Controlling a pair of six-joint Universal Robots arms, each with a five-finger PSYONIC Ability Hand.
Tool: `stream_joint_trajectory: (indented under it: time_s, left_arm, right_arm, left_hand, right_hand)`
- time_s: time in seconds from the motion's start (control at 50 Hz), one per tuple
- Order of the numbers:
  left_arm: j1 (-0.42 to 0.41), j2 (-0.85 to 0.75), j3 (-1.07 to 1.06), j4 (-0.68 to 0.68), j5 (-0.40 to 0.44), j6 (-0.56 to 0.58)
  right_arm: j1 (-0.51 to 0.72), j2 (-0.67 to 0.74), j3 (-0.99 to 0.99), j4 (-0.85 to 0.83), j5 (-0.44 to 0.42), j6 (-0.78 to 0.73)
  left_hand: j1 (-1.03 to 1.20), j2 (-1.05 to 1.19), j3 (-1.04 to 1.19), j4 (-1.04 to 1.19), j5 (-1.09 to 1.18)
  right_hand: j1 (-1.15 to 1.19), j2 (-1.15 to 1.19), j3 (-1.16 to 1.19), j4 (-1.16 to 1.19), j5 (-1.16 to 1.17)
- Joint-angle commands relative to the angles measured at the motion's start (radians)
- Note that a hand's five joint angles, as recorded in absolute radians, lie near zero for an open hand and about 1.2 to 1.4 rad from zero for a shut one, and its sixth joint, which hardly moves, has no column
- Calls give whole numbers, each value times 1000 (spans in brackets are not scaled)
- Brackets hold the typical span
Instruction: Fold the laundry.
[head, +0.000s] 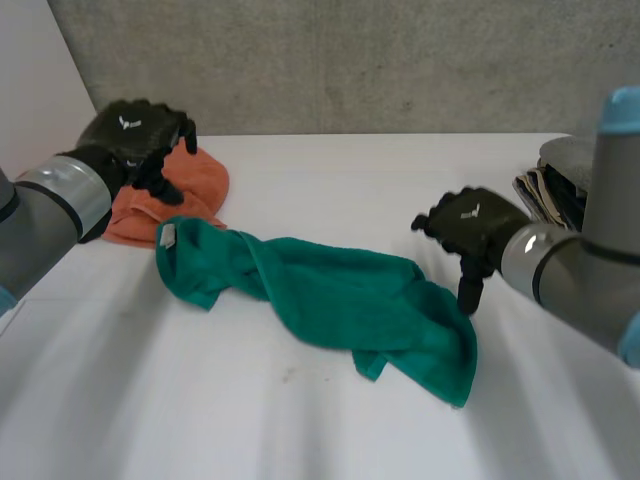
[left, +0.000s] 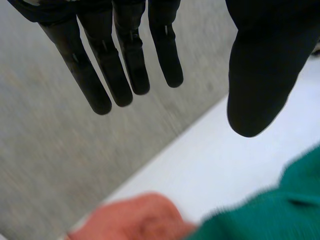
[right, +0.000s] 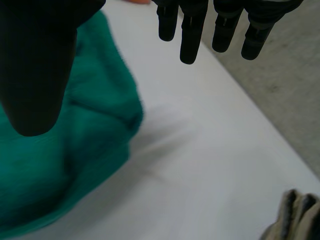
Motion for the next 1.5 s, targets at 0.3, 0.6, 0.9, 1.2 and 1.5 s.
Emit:
stream_joint_trajectory:
  time_s: [0.3, 0.6, 0.9, 1.2, 1.5]
  left_arm:
    - [81, -553, 504, -277, 102, 97]
    - [44, -566, 489, -240, 2, 146]
    - [-3, -274, 170, 98, -93, 127]
    - [1, -262, 98, 132, -92, 119]
    - [16, -237, 98, 132, -86, 102]
  right_arm:
    - [42, -119, 500, -454, 54, 122]
    - [43, -59, 503, -491, 26, 161]
    - [35, -208, 564, -216, 38, 6]
    - [22, -151, 619, -334, -41, -72]
    - [-11, 13, 592, -543, -48, -281]
  left_hand:
    - [-7, -22, -25, -18, -16]
    - [756, 742, 738, 745, 747]
    - [756, 742, 738, 745, 747]
    - [756, 742, 738, 745, 747]
    - [756, 742, 738, 745, 747]
  right_hand:
    - [-54, -175, -32, -34, -43]
    - [-54, -175, -32, -34, -43]
    - [163, 42, 185, 183, 174]
    - [243, 121, 265, 263, 253]
    - [319, 197, 341, 339, 329]
